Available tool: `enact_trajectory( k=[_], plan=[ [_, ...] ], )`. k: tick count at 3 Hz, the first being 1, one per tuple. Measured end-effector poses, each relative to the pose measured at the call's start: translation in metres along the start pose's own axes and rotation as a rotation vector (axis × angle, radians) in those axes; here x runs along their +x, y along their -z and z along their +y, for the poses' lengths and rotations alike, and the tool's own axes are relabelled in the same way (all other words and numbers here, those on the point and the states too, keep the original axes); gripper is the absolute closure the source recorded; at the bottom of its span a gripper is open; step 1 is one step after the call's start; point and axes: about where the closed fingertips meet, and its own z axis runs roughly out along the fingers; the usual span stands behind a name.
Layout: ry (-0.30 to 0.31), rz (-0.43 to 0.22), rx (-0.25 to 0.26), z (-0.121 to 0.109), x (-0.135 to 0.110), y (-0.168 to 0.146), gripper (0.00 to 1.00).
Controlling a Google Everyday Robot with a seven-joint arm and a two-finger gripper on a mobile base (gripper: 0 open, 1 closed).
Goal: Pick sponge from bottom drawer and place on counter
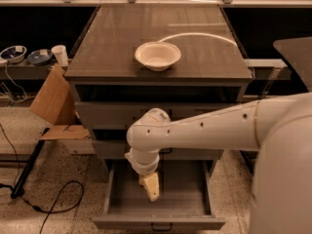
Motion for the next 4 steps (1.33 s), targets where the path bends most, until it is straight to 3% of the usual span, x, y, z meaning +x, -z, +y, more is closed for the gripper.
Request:
enact_trajectory(
  k=[3, 4],
  plan=[
    [0.163, 0.026, -0.051, -0.090, -0.043, -0.148, 0.00],
    [0.145, 0.048, -0.056, -0.108, -0.042, -0.189, 0.00]
  ],
)
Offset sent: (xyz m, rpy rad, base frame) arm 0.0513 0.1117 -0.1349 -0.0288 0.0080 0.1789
